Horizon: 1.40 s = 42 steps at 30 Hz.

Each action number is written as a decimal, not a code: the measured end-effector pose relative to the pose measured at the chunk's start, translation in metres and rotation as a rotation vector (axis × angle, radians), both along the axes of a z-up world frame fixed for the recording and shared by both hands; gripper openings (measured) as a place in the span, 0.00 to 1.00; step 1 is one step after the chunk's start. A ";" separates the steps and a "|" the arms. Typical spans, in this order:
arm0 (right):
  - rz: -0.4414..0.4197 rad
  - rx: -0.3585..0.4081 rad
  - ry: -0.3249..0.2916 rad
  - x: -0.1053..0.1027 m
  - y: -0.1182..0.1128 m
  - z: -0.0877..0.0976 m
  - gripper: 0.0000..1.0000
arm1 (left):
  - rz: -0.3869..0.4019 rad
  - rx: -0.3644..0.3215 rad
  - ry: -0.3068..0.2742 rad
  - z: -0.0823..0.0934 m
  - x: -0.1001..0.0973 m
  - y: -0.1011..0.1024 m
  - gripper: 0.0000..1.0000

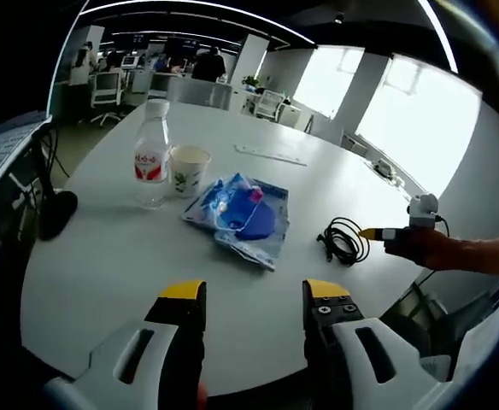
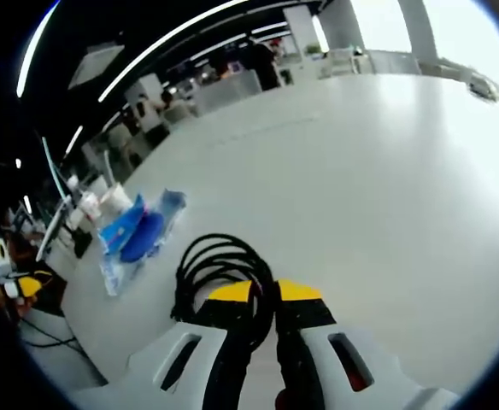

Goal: Arrange the tabletop items into an orderly group along one side of the table until the central work area is clear of visible clutter.

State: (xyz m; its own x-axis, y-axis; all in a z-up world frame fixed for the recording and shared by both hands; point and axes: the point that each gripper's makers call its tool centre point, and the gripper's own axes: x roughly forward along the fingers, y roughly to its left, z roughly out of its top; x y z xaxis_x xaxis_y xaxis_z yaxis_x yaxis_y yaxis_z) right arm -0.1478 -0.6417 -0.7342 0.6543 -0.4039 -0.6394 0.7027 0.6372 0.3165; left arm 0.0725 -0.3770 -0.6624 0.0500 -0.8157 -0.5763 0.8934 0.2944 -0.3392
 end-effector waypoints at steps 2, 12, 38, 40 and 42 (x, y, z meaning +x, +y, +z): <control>0.007 -0.006 0.000 0.003 -0.002 0.002 0.08 | -0.002 0.000 0.000 0.000 0.000 -0.002 0.44; 0.056 -0.033 0.000 0.020 -0.012 0.012 0.10 | -0.015 0.001 0.016 -0.002 0.000 -0.015 0.43; 0.265 -0.060 -0.004 0.105 -0.007 0.021 0.17 | 0.038 0.043 0.119 -0.027 0.020 -0.047 0.41; 0.284 -0.061 -0.006 0.113 -0.005 0.023 0.18 | 0.048 0.047 0.124 -0.029 0.023 -0.050 0.41; 0.300 -0.062 -0.007 0.120 -0.004 0.024 0.18 | 0.064 0.048 0.132 -0.031 0.025 -0.053 0.41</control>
State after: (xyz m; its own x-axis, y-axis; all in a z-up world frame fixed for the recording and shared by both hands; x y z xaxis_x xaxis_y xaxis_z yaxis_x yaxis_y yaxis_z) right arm -0.0280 -0.6457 -0.7105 0.7546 -0.2297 -0.6146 0.4779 0.8343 0.2750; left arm 0.0975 -0.4304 -0.6930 0.0219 -0.7845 -0.6197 0.8209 0.3679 -0.4367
